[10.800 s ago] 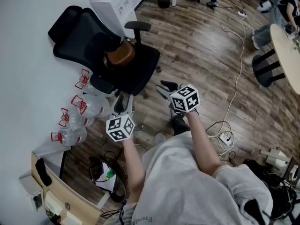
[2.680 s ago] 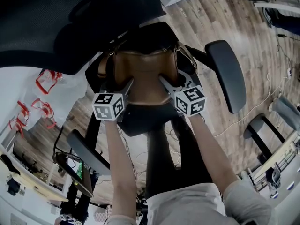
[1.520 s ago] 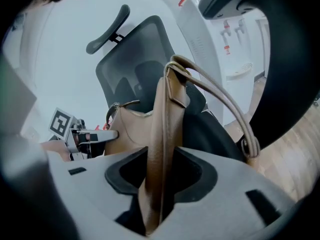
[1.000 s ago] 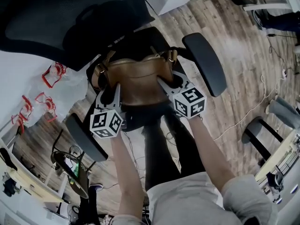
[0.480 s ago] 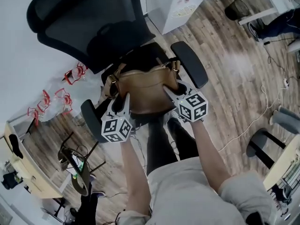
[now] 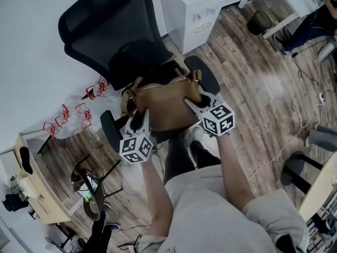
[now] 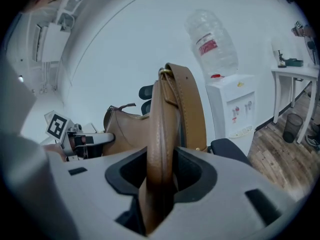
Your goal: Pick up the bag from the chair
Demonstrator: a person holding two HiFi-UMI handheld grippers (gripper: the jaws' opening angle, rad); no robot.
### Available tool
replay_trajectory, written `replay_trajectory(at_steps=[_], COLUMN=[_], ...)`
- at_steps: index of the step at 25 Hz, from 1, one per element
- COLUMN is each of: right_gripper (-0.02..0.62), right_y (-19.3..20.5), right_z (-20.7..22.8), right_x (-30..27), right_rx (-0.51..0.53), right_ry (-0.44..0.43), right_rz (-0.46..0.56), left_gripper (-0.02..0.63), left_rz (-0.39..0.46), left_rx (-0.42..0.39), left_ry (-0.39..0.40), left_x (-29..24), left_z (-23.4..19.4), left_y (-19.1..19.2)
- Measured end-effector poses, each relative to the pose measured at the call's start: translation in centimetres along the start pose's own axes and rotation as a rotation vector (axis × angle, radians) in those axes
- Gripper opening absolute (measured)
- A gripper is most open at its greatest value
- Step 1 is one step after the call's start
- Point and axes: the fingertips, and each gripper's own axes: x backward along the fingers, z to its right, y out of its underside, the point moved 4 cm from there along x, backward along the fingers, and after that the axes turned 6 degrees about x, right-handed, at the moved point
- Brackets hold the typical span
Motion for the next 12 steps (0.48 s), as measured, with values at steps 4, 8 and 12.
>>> replay_trajectory(at_steps=[4,8,12], right_gripper=[0.146,0.146,0.149], right_y=[-1.5,-3.0,-4.1], right_z=[-0.7,-0.5,-1.1], right_x=[2.7,6.1,9.2], right_rx=[0.006,0.025,0.031], right_ry=[-0.007,0.002,0.015], right_rz=[0.031,0.065,0.097], left_gripper=[0.12,0.12,0.12], left_rz=[0.027,0.061,0.096], left_rx=[-0.021,-0.036,-0.043], left_ry=[0.013,0.042,0.055], left_x=[2.0,3.2,5.0], left_z=[2.3,5.5,8.1], left_y=[-1.5,-2.6,-3.4])
